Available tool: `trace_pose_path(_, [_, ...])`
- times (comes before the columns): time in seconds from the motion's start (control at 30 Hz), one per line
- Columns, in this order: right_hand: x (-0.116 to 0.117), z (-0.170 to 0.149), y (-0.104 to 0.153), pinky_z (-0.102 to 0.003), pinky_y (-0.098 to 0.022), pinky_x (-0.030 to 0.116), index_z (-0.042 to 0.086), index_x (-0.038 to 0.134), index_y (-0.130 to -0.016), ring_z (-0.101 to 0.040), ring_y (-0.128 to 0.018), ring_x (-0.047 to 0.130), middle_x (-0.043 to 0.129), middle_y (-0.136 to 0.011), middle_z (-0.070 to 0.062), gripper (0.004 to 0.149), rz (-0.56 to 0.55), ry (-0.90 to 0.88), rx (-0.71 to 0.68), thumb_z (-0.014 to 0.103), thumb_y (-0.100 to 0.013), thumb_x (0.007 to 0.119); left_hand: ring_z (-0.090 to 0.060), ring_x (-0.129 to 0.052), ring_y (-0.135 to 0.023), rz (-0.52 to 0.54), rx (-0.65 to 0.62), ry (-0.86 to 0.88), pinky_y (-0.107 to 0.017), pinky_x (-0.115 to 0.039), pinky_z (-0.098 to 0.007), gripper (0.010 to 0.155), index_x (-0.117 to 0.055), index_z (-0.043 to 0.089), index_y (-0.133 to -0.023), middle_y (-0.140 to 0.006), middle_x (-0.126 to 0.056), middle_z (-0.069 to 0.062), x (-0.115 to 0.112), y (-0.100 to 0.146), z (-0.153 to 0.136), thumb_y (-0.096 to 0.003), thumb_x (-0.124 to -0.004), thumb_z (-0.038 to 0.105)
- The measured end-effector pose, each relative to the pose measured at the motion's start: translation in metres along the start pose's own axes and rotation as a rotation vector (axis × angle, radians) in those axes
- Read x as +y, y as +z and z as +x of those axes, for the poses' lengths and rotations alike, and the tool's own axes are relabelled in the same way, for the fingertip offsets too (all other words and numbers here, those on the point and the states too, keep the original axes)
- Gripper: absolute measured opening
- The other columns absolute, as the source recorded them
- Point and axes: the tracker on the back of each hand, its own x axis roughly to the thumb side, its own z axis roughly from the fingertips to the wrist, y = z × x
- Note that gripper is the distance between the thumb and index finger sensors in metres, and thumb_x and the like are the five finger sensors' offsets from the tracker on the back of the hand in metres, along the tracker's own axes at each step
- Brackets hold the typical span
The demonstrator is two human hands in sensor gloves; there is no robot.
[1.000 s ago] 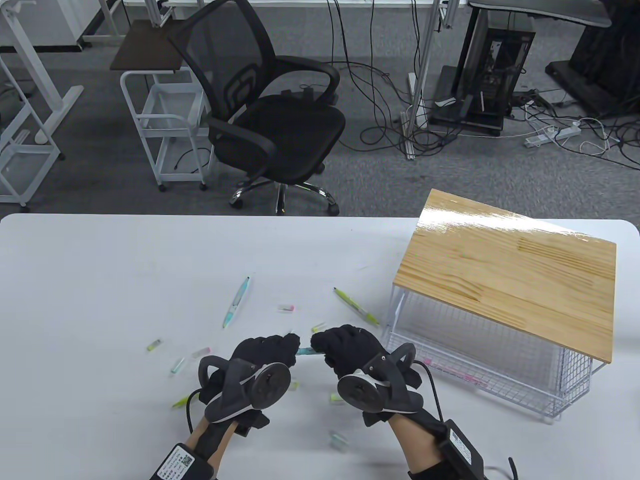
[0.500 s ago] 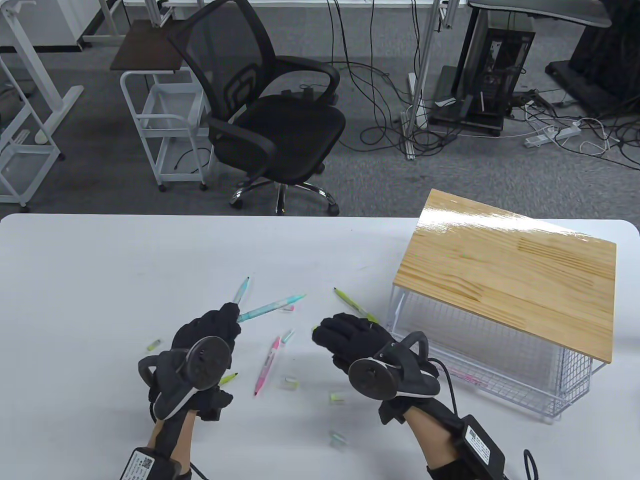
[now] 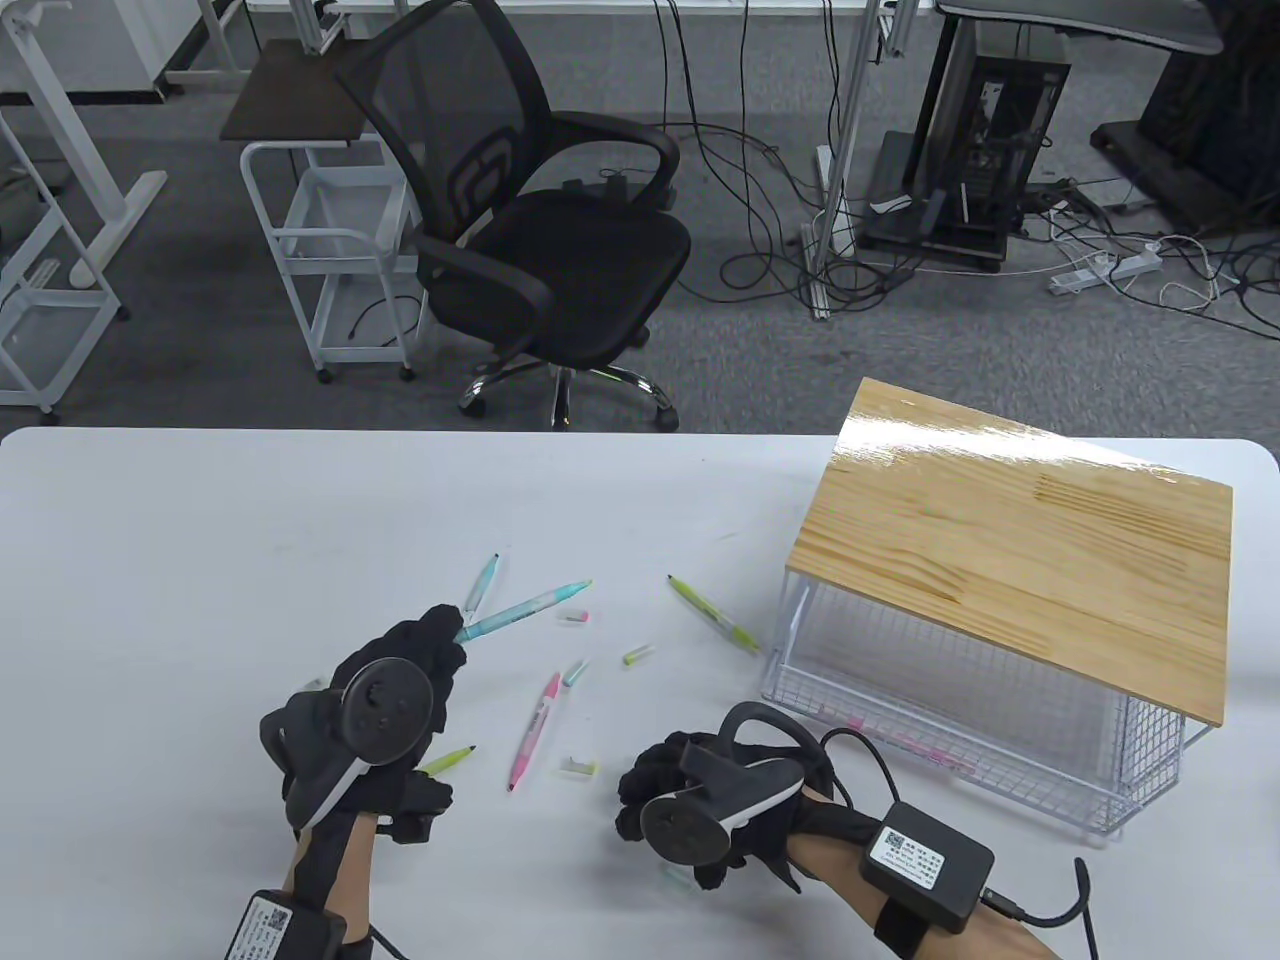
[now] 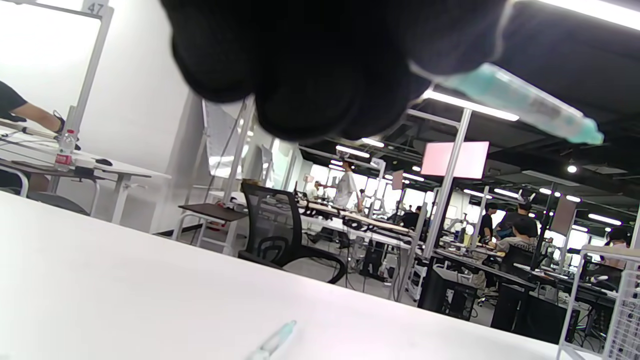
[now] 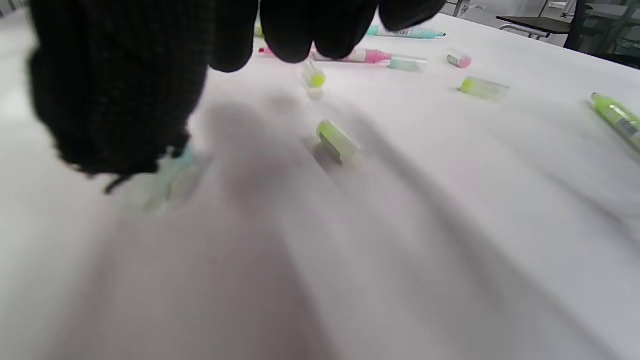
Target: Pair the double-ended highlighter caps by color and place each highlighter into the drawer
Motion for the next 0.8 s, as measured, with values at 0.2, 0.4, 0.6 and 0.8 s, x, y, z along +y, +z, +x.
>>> trace_pose_path(0.2, [0.011,0.01,-0.004,-0.051,-0.084,0.041,0.044,0.055,-0.105,-0.029,-0.101,0.049,0.048,-0.113,0.003,0.088,0.0,0.07,-0.035,0.056,-0.024,0.087,-0.013,-0.097,-0.065,-0.016,0.004,-0.012,-0.063,-0.083,-0.041,0.047,-0.073,0.033,-0.102,-0.083,-0.092,0.009,-0.003,-0.001,0.001,-0.0562,-0.067,0.041])
trace_pose_path(0.4, [0.016,0.014,-0.008,-0.053,-0.082,0.042,0.046,0.059,-0.1,-0.029,-0.098,0.053,0.051,-0.111,0.003,0.082,-0.022,0.085,-0.057,0.055,-0.024,0.087,-0.013,-0.097,-0.064,-0.013,-0.01,-0.032,-0.063,-0.083,-0.04,0.047,-0.073,0.033,-0.102,-0.082,-0.093,0.009,-0.004,0.0,0.006,-0.056,-0.067,0.041])
trace_pose_path(0.6, [0.018,0.014,-0.009,-0.054,-0.082,0.043,0.046,0.064,-0.096,-0.028,-0.097,0.054,0.053,-0.11,0.003,0.076,-0.042,0.075,-0.063,0.054,-0.025,0.088,-0.013,-0.097,-0.065,-0.014,-0.015,-0.044,-0.063,-0.083,-0.04,0.047,-0.073,0.034,-0.102,-0.082,-0.093,0.009,-0.005,0.001,0.007,-0.0561,-0.067,0.042])
trace_pose_path(0.8, [0.018,0.016,-0.01,-0.053,-0.082,0.045,0.044,0.068,-0.093,-0.028,-0.095,0.058,0.058,-0.108,0.004,0.071,-0.066,0.072,-0.073,0.053,-0.025,0.089,-0.013,-0.097,-0.065,-0.019,-0.014,-0.049,-0.063,-0.083,-0.041,0.047,-0.073,0.034,-0.102,-0.082,-0.093,0.009,-0.004,0.001,0.008,-0.0559,-0.067,0.042])
